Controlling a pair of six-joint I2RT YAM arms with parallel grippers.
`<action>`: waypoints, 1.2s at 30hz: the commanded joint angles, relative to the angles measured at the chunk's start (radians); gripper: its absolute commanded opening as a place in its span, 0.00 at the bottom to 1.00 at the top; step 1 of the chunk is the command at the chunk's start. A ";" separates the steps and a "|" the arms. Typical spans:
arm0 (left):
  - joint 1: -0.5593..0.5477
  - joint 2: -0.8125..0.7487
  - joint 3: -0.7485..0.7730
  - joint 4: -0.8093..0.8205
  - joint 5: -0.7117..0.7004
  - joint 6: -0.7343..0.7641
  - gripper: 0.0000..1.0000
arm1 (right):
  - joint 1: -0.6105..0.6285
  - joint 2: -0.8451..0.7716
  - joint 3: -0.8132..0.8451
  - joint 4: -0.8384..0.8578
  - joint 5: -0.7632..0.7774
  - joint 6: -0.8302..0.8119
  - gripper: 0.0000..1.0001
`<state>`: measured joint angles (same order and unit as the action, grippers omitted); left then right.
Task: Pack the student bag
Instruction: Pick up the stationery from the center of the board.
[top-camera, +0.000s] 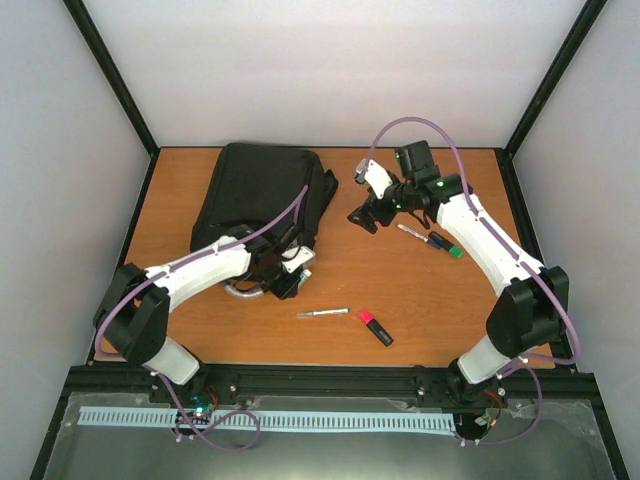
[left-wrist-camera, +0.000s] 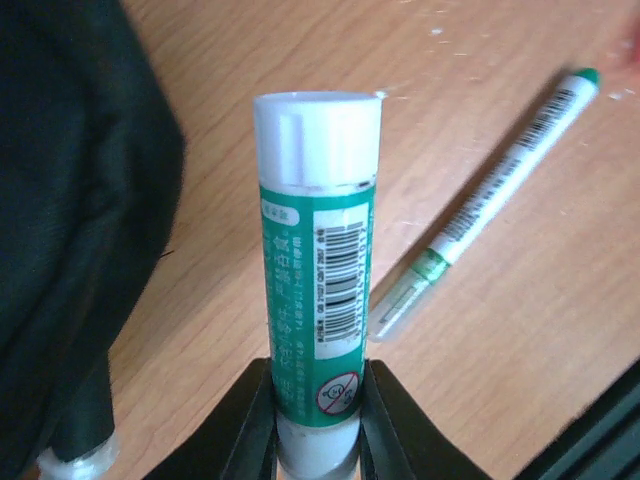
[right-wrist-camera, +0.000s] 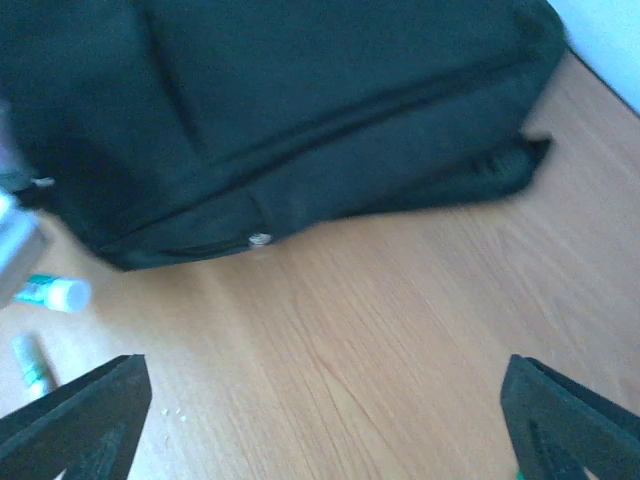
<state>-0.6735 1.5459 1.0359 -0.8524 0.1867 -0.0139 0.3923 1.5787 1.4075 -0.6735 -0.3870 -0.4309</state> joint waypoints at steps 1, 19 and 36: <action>-0.008 -0.039 0.037 0.029 0.103 0.232 0.01 | -0.004 0.015 0.123 -0.269 -0.289 -0.337 0.94; 0.022 -0.187 0.109 0.108 0.122 0.465 0.01 | 0.128 0.126 0.167 -0.371 -0.521 -0.475 0.71; 0.022 -0.199 0.097 0.241 0.121 0.277 0.01 | 0.146 0.133 0.146 -0.333 -0.499 -0.426 0.58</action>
<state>-0.6567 1.3674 1.1080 -0.6716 0.3012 0.3077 0.5308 1.7046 1.5623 -1.0241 -0.8661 -0.8680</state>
